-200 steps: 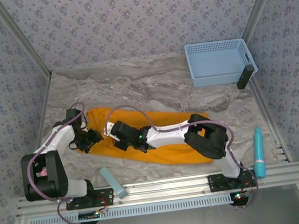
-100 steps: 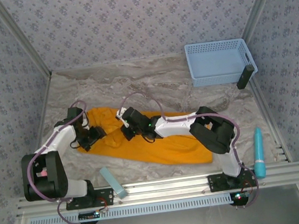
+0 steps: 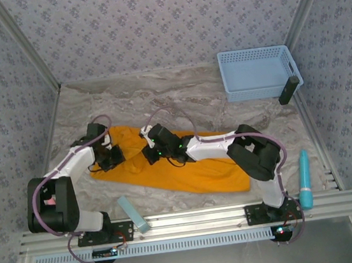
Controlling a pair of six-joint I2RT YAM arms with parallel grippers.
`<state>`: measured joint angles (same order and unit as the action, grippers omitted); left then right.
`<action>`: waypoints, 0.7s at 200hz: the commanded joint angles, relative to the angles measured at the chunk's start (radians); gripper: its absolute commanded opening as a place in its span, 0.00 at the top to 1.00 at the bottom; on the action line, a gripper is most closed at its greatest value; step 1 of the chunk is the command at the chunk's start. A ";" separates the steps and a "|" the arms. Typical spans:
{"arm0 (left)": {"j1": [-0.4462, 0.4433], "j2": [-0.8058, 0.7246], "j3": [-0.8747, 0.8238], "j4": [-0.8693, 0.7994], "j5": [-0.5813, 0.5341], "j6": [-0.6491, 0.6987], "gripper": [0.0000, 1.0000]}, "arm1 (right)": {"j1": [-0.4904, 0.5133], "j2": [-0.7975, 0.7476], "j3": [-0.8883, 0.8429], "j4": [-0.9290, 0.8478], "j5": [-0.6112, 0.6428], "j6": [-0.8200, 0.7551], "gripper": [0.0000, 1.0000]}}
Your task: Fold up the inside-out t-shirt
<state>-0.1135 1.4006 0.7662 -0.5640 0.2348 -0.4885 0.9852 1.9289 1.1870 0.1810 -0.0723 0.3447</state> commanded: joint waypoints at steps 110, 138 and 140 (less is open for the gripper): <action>-0.071 -0.283 0.161 -0.357 -0.365 0.156 0.96 | 0.063 -0.102 -0.123 -0.059 -0.033 -0.178 0.98; -0.065 -0.359 0.120 -0.386 -0.401 0.019 0.64 | 0.074 -0.116 -0.178 -0.049 -0.070 -0.186 0.76; -0.063 -0.367 0.117 -0.384 -0.398 0.013 0.60 | 0.073 -0.118 -0.181 -0.049 -0.072 -0.188 0.75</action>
<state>-0.1890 1.1042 0.9180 -0.8913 -0.0887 -0.3714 1.0611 1.8286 1.0565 0.1829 -0.1230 0.2054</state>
